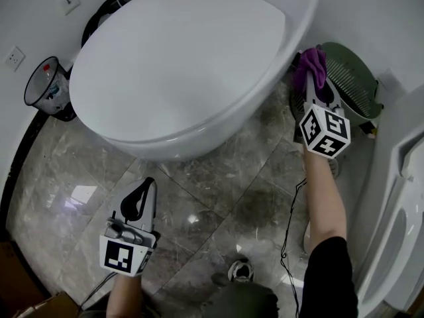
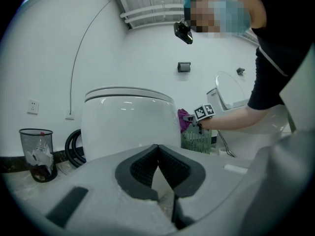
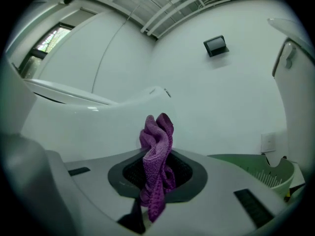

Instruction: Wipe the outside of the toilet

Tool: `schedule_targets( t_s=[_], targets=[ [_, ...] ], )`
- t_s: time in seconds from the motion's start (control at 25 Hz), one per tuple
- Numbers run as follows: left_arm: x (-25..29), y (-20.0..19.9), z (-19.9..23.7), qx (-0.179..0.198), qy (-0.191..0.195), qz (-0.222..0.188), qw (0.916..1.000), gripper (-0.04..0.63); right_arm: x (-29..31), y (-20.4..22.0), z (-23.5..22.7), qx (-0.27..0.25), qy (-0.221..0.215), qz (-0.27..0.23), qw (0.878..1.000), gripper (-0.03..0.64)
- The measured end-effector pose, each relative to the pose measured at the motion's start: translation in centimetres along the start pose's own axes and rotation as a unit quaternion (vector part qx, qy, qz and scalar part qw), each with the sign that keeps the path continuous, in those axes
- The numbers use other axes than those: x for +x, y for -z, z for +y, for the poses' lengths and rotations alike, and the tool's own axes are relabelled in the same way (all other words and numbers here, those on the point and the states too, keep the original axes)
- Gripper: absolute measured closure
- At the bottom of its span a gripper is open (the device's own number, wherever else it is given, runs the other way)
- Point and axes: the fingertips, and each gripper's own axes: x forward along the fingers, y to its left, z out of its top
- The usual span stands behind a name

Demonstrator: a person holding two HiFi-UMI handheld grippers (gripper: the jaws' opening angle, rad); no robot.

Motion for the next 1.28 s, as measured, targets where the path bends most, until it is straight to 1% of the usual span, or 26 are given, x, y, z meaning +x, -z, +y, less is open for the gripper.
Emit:
schedule_targets(
  t_s=[0.12, 0.24, 0.32, 0.48, 0.64, 0.76, 0.84, 0.96, 1.08, 1.16, 1.28],
  targets=[
    [-0.2, 0.3, 0.6, -0.004, 0.000, -0.005, 1.0000, 0.588, -5.0, -0.6, 3.9, -0.001, -0.045, -0.032, 0.998, 0.552],
    [0.0, 0.4, 0.8, -0.009, 0.003, -0.011, 0.9999, 0.588, -10.5, 0.2, 8.9, 0.019, -0.094, -0.049, 0.994, 0.551],
    [0.0, 0.4, 0.9, -0.010, 0.006, -0.013, 0.9998, 0.589, -13.9, 1.0, 12.4, 0.030, -0.119, -0.055, 0.991, 0.552],
    [-0.5, 0.3, 1.3, -0.012, 0.012, -0.016, 0.9997, 0.588, -19.1, 2.8, 18.9, 0.036, -0.167, -0.054, 0.984, 0.551],
    [-1.4, 1.1, 1.3, -0.018, 0.014, -0.017, 0.9996, 0.588, -21.5, 3.2, 24.9, 0.036, -0.224, -0.071, 0.971, 0.551],
    [-1.9, 1.7, 1.2, -0.026, 0.016, -0.014, 0.9995, 0.589, -21.6, 3.5, 29.0, 0.040, -0.264, -0.072, 0.961, 0.551],
    [-2.1, 1.6, 1.2, -0.026, 0.017, -0.015, 0.9994, 0.588, -21.1, 3.8, 31.0, 0.037, -0.283, -0.071, 0.956, 0.551],
    [-2.2, 1.6, 1.2, -0.026, 0.017, -0.016, 0.9994, 0.589, -19.7, 4.7, 32.5, 0.037, -0.288, -0.056, 0.955, 0.551],
    [-2.3, 1.7, 1.2, -0.024, 0.016, -0.014, 0.9995, 0.588, -19.0, 4.9, 32.5, 0.045, -0.284, -0.051, 0.956, 0.551],
    [-2.3, 1.9, 1.2, -0.023, 0.014, -0.011, 0.9996, 0.588, -18.9, 5.0, 31.8, 0.042, -0.283, -0.049, 0.957, 0.551],
    [-1.9, 2.1, 0.8, -0.023, 0.013, -0.004, 0.9997, 0.588, -18.4, 5.4, 29.6, 0.040, -0.272, -0.041, 0.961, 0.551]
  ],
)
